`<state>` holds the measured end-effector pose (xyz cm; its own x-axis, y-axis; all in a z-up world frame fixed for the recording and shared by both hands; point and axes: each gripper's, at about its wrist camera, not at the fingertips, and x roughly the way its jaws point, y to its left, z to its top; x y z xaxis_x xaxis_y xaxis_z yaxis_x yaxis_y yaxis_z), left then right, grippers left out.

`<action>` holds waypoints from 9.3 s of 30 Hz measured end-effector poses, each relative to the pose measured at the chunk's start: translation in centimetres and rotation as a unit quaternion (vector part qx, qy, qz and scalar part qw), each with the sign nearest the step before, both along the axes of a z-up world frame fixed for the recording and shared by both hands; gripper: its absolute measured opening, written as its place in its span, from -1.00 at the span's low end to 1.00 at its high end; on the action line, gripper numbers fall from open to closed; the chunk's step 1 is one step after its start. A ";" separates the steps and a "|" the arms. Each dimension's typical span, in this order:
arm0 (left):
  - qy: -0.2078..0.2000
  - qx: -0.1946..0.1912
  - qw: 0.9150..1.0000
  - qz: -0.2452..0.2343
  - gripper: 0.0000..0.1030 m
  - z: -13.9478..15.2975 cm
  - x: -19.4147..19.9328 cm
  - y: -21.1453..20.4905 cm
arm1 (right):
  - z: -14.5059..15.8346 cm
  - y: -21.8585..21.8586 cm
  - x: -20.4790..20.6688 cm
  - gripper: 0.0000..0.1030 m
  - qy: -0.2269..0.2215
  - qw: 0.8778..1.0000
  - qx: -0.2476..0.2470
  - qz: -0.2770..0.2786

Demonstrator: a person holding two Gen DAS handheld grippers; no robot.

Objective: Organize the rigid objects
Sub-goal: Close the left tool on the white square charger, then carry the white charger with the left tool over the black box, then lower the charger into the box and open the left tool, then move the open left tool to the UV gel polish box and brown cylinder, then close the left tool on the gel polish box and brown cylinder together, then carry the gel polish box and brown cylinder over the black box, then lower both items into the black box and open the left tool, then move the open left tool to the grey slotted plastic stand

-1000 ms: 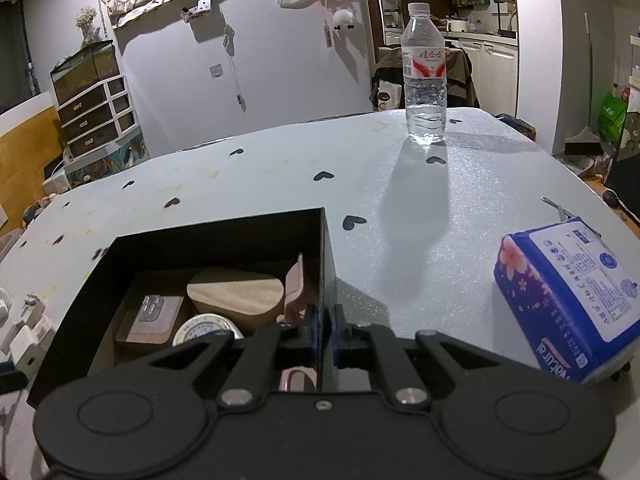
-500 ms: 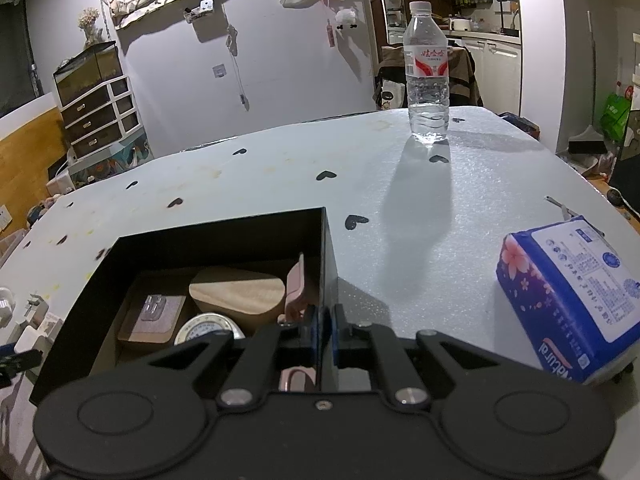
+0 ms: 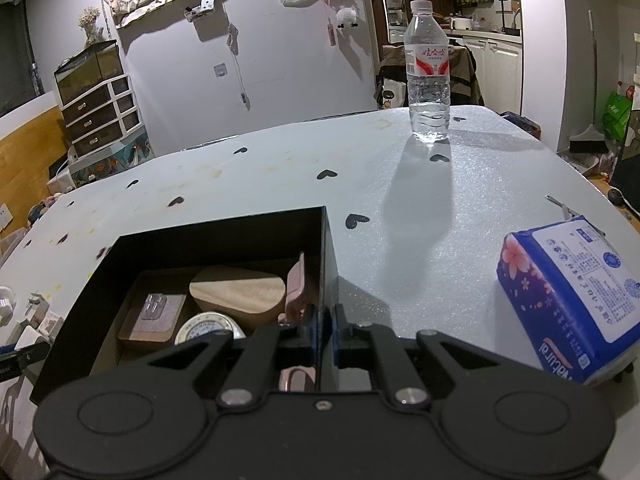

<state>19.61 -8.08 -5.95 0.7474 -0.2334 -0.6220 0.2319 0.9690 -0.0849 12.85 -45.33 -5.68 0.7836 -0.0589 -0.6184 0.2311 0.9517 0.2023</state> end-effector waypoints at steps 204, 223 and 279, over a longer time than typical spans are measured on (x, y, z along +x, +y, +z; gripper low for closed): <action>-0.037 -0.054 0.945 -0.321 0.66 5.7 -0.9 -12.1 | -0.2 -0.5 0.1 -0.83 0.005 1.000 0.019 -0.003; 0.011 0.035 0.917 -0.397 0.78 2.7 0.8 -22.1 | -0.3 -1.1 0.1 -0.79 0.004 0.999 0.046 0.002; -0.057 -0.013 0.990 -0.128 1.00 5.4 -0.7 -3.5 | -0.3 -1.3 0.1 -0.80 0.003 0.999 0.047 0.001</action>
